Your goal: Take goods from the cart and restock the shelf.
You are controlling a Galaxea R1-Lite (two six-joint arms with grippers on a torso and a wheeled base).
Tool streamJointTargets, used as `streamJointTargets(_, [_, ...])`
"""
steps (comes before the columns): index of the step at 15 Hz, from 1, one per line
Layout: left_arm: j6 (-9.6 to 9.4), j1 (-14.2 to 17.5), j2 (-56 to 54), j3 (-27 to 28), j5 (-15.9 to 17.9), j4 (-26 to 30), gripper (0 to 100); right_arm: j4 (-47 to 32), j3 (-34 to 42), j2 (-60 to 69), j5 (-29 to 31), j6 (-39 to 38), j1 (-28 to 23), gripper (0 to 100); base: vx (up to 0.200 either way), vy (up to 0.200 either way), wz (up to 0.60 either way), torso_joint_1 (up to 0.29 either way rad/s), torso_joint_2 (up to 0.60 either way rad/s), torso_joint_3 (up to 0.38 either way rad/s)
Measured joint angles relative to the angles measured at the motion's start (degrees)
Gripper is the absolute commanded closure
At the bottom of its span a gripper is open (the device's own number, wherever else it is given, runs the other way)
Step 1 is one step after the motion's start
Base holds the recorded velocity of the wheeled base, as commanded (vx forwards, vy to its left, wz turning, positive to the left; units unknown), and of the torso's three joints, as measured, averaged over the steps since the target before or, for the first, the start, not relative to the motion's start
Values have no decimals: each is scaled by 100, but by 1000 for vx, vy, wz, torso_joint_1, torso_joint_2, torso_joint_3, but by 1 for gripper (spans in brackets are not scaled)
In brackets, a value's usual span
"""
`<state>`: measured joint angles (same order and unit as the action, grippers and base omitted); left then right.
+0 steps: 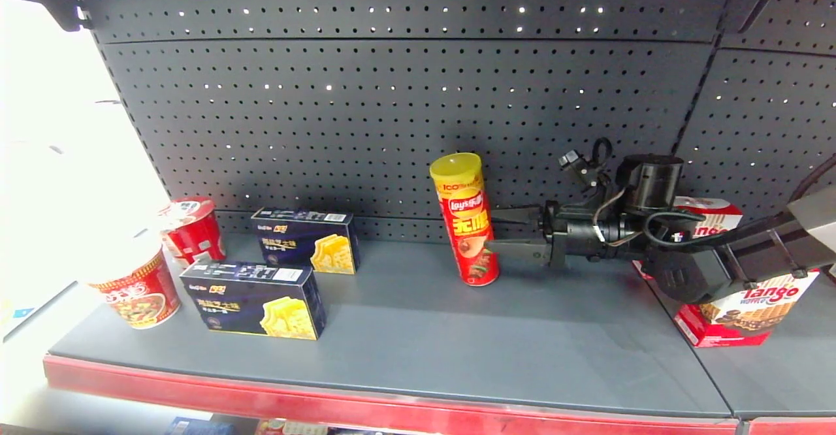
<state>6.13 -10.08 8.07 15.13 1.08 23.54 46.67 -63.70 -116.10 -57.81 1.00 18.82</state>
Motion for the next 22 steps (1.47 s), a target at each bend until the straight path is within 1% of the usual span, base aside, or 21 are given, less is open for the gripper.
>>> streamJointTargets(4, [0, 5, -80, -124, -2, -6, 100, 57, 446, 315, -2, 4, -72, 0, 0, 0, 0, 0, 0, 0])
streamJointTargets(11, [-1, 0, -162, -227, 4, -11, 100, 11, 577, 508, 20, 1, -282, 0, 0, 0, 0, 0, 0, 0])
streamJointTargets(15, [0, -5, -174, -226, 4, -9, 100, 0, 204, 277, 20, -2, -502, 0, 0, 0, 0, 0, 0, 0])
streamJointTargets(17, [-1, -2, -177, -226, 6, -11, 100, -6, -22, 106, 13, -2, -513, 0, 0, 0, 0, 0, 0, 0])
streamJointTargets(19, [0, -2, -179, -226, 4, -6, 100, -6, -188, -95, 11, -5, -468, 0, 0, 0, 0, 0, 0, 0])
streamJointTargets(22, [-1, -5, -182, -226, 6, -1, 100, 0, -319, -338, 15, -7, -268, 0, 0, 0, 0, 0, 0, 0])
